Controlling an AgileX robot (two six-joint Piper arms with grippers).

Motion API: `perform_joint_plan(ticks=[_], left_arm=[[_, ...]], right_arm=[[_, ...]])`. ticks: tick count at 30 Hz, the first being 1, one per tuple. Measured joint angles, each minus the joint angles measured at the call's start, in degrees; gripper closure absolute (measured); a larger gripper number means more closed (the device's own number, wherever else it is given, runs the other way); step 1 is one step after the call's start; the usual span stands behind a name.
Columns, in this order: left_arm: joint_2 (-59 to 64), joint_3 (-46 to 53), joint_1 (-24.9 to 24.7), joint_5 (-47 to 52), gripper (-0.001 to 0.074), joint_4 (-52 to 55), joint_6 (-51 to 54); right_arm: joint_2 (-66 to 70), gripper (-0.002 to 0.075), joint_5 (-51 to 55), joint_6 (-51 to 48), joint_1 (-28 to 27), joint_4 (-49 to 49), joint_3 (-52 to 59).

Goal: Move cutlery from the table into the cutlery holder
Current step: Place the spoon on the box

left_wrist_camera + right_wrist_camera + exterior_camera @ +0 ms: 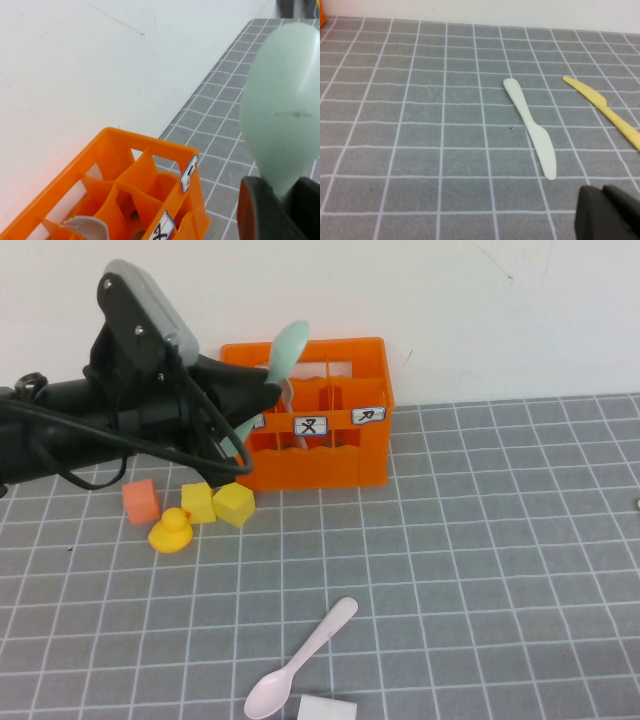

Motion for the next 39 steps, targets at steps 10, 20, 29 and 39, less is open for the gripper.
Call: perform_joint_plan(ticks=[10, 20, 29, 39], left_arm=[[-0.76, 0.0, -1.95, -1.46, 0.0645, 0.0, -3.48], [-0.76, 0.0, -1.95, -1.46, 0.0645, 0.0, -9.87], [-0.76, 0.0, -1.95, -1.59, 0.0645, 0.0, -15.25], [-0.76, 0.0, -1.95, 1.77, 0.0645, 0.0, -14.66]], right_arm=[[0.0, 0.0729, 0.0, 0.0, 0.0, 0.0, 0.0], [0.0, 0.0729, 0.0, 0.0, 0.0, 0.0, 0.0], [0.0, 0.0729, 0.0, 0.0, 0.0, 0.0, 0.0], [0.0, 0.0729, 0.0, 0.0, 0.0, 0.0, 0.0]])
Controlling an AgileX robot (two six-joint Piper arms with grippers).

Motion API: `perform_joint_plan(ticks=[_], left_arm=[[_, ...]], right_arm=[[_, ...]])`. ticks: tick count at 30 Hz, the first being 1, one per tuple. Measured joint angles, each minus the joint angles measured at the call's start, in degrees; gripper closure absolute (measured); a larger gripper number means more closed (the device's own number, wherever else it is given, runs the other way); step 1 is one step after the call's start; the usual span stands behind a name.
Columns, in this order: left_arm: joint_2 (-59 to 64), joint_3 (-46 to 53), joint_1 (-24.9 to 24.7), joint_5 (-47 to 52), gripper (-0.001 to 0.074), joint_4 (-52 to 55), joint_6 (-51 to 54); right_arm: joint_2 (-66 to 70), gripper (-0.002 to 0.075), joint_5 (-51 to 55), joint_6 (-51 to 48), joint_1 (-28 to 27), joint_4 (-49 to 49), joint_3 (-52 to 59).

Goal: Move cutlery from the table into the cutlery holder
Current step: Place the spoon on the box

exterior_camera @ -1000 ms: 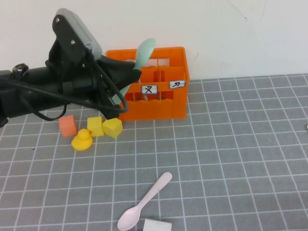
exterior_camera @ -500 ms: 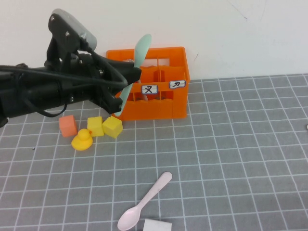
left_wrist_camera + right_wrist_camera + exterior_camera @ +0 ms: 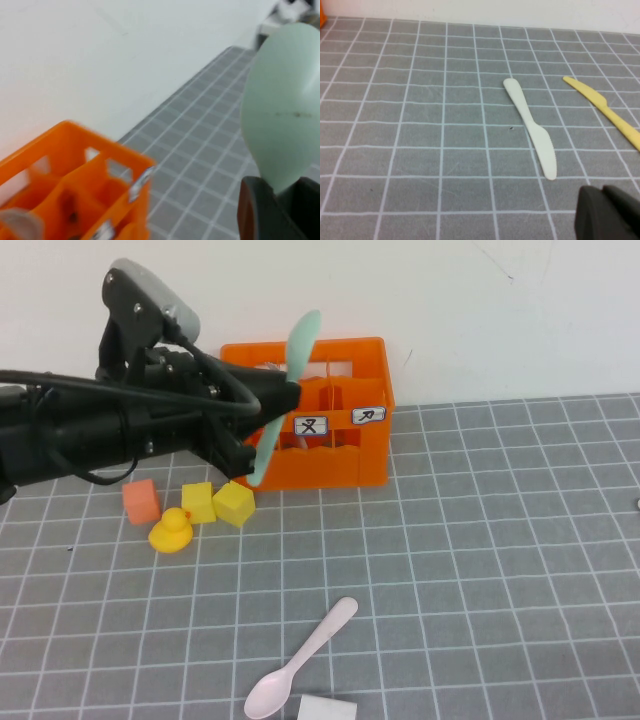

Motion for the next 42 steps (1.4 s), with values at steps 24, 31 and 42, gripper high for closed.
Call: perform_joint_plan(ticks=[24, 31, 42], left_arm=[[-9.3, 0.0, -4.74, -14.69, 0.0645, 42.32, -28.89], [-9.67, 0.0, -6.14, -26.91, 0.0645, 63.87, -66.85], [-8.68, 0.0, -4.82, -54.8, 0.0645, 116.94, -139.56]], right_arm=[[0.0, 0.0729, 0.0, 0.0, 0.0, 0.0, 0.0], [0.0, 0.0729, 0.0, 0.0, 0.0, 0.0, 0.0], [0.0, 0.0729, 0.0, 0.0, 0.0, 0.0, 0.0]])
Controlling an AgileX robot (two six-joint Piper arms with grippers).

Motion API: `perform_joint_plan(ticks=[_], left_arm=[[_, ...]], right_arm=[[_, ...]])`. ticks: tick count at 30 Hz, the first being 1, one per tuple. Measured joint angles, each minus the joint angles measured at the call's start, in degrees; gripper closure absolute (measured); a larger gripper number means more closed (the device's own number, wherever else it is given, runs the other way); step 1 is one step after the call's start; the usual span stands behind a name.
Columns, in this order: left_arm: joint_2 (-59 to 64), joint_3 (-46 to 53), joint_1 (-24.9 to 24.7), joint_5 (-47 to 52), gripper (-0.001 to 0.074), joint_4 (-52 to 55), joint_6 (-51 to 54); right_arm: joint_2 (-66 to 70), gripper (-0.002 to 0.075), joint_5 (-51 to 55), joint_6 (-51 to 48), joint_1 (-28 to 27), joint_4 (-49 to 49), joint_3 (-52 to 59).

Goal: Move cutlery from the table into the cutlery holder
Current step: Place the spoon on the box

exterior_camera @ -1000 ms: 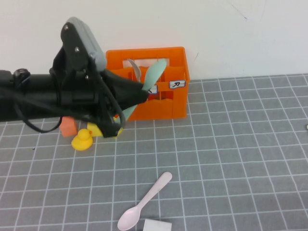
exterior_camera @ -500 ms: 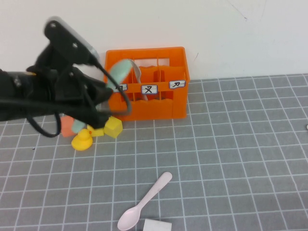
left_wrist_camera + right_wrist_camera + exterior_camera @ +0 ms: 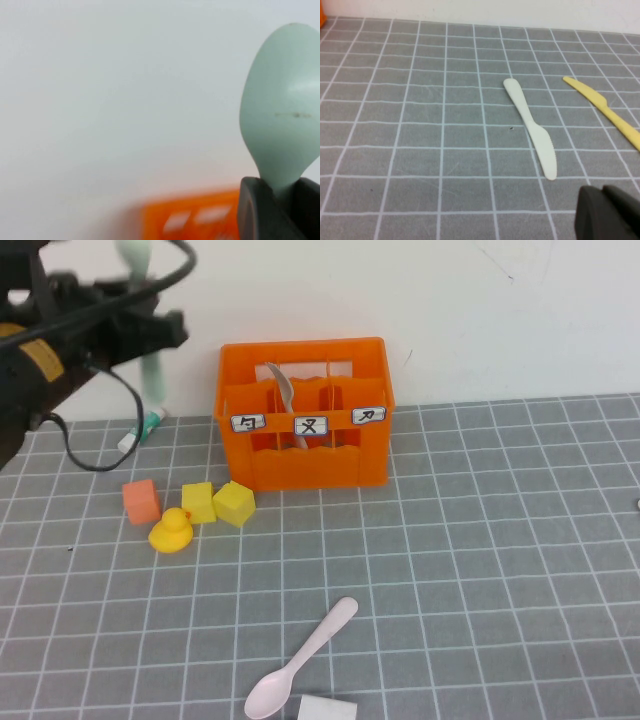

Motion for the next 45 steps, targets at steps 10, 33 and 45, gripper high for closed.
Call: perform_joint_plan(ticks=[10, 33, 45], left_arm=[[10.6, 0.0, 0.73, -24.61, 0.0645, 9.17, -3.04], [33.38, -6.75, 4.91, -51.22, 0.0645, -0.93, 5.67], [37.55, -9.21, 4.91, -46.55, 0.0645, 2.43, 6.59]], right_arm=[[0.0, 0.0729, 0.0, 0.0, 0.0, 0.0, 0.0], [0.0, 0.0729, 0.0, 0.0, 0.0, 0.0, 0.0], [0.0, 0.0729, 0.0, 0.0, 0.0, 0.0, 0.0]])
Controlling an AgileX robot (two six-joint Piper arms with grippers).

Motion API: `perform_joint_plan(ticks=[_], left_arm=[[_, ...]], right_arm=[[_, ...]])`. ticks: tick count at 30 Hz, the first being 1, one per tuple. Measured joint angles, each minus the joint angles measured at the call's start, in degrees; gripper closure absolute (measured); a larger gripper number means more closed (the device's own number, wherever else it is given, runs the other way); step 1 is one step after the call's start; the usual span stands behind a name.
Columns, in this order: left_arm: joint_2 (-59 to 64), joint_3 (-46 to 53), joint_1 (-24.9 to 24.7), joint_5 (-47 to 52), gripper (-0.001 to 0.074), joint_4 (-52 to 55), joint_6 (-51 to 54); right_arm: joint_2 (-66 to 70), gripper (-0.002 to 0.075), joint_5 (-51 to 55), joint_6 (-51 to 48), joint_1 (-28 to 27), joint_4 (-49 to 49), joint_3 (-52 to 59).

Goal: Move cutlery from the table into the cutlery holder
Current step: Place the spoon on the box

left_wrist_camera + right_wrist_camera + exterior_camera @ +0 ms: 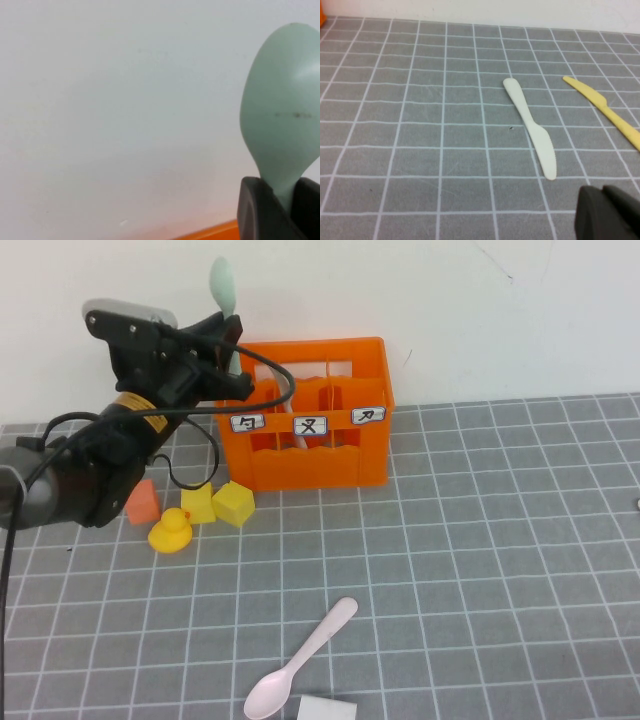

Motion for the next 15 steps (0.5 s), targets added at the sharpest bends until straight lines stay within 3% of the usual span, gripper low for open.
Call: perform_joint_plan(ticks=[6, 12, 15], left_arm=[[0.0, 0.0, 0.0, 1.96, 0.0619, 2.99, -0.91], [0.0, 0.0, 0.75, 5.35, 0.0377, 3.74, -4.66], [-0.69, 0.0, 2.08, 5.96, 0.0325, 5.12, -7.57]], right_arm=[[0.0, 0.0729, 0.0, 0.0, 0.0, 0.0, 0.0], [0.0, 0.0729, 0.0, 0.0, 0.0, 0.0, 0.0], [0.0, 0.0729, 0.0, 0.0, 0.0, 0.0, 0.0]])
